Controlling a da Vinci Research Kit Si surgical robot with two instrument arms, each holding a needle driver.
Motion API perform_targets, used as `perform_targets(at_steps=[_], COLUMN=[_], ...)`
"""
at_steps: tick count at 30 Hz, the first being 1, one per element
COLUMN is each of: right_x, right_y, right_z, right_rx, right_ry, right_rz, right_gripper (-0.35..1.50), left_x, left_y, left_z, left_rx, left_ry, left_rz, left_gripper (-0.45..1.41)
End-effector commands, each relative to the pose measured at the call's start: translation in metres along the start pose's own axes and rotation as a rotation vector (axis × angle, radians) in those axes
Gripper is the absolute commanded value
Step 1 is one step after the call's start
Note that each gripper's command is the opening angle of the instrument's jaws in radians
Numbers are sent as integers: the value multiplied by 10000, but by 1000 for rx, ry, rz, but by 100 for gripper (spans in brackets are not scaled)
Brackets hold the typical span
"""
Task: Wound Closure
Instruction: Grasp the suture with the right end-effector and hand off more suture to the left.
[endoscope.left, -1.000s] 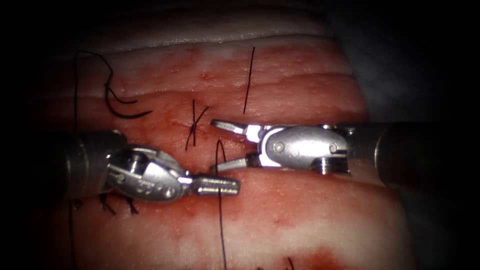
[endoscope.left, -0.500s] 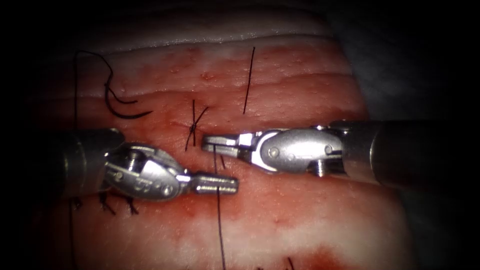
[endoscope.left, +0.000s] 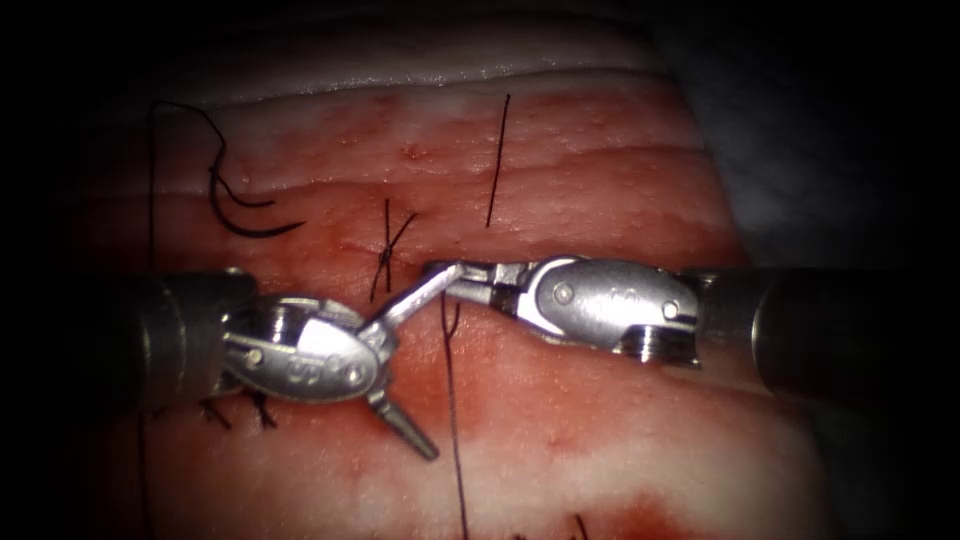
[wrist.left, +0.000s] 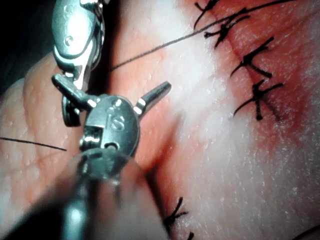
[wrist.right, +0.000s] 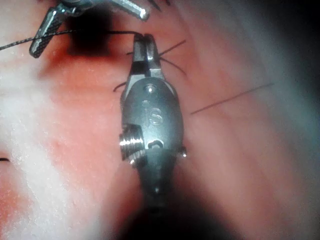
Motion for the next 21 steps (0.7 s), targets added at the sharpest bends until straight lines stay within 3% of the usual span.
perform_targets(at_steps=[1, 3, 6, 17, 21], right_x=[-4, -12, -20, -43, -54], right_y=[5, 14, 20, 47, 56], right_z=[9, 10, 11, 17, 21], right_rx=[-3, -19, -26, -52, -61], right_ry=[0, -8, -11, -31, -68], right_rz=[2, 30, 67, 351, 440], right_gripper=[-35, -35, -35, -35, -35], left_x=[-4, -3, 0, 1, 4], left_y=[-1, 0, 3, 47, 51], left_z=[6, 1, -3, 21, 26], left_rx=[1, -22, -50, -51, -73], left_ry=[1, 37, 81, 78, 125], left_rz=[1, -1, 14, 229, 288], left_gripper=[91, 64, 42, 12, 15])
